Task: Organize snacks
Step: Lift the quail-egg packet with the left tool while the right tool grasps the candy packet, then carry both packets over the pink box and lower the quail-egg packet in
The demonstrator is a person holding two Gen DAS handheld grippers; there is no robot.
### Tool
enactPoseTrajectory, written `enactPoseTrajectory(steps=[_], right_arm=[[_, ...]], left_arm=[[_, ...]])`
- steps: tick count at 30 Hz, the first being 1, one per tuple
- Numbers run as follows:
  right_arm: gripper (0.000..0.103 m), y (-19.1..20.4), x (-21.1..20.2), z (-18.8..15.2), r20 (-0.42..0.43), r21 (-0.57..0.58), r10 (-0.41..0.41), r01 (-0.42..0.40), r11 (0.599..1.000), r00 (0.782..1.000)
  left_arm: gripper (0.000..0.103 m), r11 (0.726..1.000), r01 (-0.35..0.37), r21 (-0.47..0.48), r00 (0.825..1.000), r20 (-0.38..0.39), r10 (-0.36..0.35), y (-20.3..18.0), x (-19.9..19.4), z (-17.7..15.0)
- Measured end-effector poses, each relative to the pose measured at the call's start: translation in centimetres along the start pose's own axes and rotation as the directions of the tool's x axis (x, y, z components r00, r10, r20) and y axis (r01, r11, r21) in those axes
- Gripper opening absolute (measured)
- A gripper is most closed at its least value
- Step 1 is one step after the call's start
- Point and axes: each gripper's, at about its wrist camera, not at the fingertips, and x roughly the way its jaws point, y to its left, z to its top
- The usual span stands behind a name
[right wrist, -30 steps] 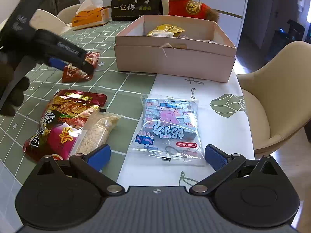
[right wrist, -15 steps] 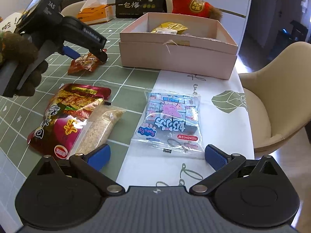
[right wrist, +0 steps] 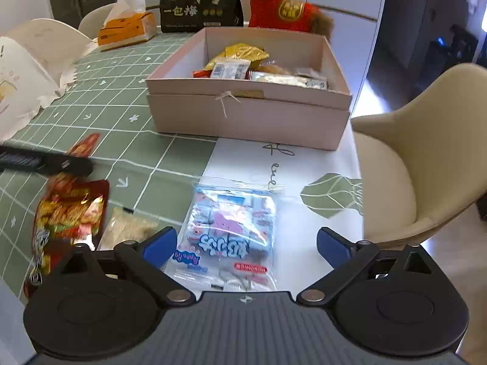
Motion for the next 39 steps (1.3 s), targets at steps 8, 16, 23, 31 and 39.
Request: enactPoseTrajectory(steps=[8,16,23,31,39], right_arm=[[0.060,3.0,0.4,1.1,-0.005,-0.111,0.029,-0.030,0.993,1.000],[0.059,3.0,-2.6,1.6,0.024,-0.119,0.081,-0.078,0.990,0.996],[0.059,0.6,-5.7,0.8,0.056,-0.065,0.067,-0.063,0.996,0.996],[0.059,-2.7,-10.4,0.7,0.179,0.053,0.060,-0.071,0.996,0.982],[0.059,-5.5,-10.8,-0.5,0.183,0.131,0.031,-0.055,0.990,0.983]], left_arm=[[0.076,0.992,0.097,-0.083,0.994,0.055,-0.092,-0.3,-3.4,-1.3],[0.076,0.983,0.178,-0.039,0.984,0.035,-0.176,-3.1,-4.9,-1.6],[0.076,0.967,0.252,0.042,0.967,-0.034,-0.251,-6.8,-4.6,-2.3],[0.076,0.950,0.255,0.181,0.965,0.018,-0.262,-11.4,-5.9,2.5],[0.076,0.944,0.147,0.295,0.974,0.125,-0.191,-16.2,-4.2,9.5]])
